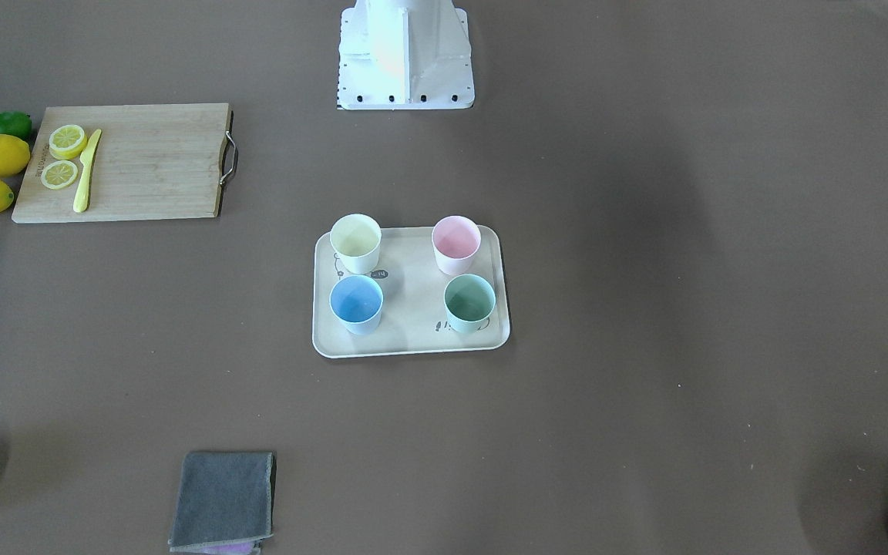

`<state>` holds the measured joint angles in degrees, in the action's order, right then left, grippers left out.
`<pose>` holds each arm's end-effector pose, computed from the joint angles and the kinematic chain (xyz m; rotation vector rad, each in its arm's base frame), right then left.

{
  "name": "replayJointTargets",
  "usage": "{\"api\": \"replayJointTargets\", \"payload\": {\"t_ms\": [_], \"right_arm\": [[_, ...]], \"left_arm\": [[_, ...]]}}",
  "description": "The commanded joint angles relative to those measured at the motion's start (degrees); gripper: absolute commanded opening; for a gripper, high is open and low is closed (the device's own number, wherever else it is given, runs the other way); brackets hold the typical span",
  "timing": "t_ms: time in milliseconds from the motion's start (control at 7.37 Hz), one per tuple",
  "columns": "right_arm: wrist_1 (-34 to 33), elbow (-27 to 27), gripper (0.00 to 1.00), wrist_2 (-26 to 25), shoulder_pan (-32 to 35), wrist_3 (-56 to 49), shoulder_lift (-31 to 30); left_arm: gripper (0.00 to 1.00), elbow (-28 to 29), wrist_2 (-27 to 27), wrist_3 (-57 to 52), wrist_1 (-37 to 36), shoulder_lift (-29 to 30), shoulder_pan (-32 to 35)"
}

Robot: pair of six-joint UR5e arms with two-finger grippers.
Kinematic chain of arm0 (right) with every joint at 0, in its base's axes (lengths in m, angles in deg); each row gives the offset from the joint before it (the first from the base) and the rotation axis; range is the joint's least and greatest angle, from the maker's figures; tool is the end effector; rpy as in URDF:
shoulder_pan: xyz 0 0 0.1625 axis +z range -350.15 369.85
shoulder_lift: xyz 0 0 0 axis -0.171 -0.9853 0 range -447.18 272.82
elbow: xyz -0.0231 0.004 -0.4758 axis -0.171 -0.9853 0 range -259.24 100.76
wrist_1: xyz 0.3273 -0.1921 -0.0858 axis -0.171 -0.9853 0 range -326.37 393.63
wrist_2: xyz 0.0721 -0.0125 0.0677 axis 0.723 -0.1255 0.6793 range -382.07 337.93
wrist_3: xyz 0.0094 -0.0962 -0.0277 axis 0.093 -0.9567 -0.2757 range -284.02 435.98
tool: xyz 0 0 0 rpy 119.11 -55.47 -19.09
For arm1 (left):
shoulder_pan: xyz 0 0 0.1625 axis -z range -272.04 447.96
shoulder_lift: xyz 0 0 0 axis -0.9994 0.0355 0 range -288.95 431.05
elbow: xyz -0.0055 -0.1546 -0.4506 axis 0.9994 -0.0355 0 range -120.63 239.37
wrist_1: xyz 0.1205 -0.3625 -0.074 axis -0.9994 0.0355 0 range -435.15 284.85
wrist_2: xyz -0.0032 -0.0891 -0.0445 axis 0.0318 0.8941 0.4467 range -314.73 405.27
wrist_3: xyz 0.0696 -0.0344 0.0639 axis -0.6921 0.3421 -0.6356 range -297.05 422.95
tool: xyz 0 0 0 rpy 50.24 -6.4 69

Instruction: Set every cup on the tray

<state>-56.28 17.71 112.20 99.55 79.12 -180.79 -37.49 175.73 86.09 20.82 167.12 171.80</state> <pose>0.0608 -0.4391 0.6825 0.0338 -0.7738 0.0240 -0.0111 -0.5300 0.5945 0.1287 0.7573 -0.1650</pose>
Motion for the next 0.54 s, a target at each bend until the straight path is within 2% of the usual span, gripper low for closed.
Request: {"api": "replayJointTargets", "payload": {"t_ms": [0, 407], "right_arm": [[0.0, -0.2, 1.00, -0.2, 1.1, -0.8, -1.1], [0.1, -0.3, 1.00, 0.1, 1.1, -0.2, -1.0]], "left_arm": [[0.98, 0.8, 0.2, -8.4, -0.4, -3.3, 4.2], [0.98, 0.6, 0.2, -8.5, 0.0, -6.0, 5.7]]}}
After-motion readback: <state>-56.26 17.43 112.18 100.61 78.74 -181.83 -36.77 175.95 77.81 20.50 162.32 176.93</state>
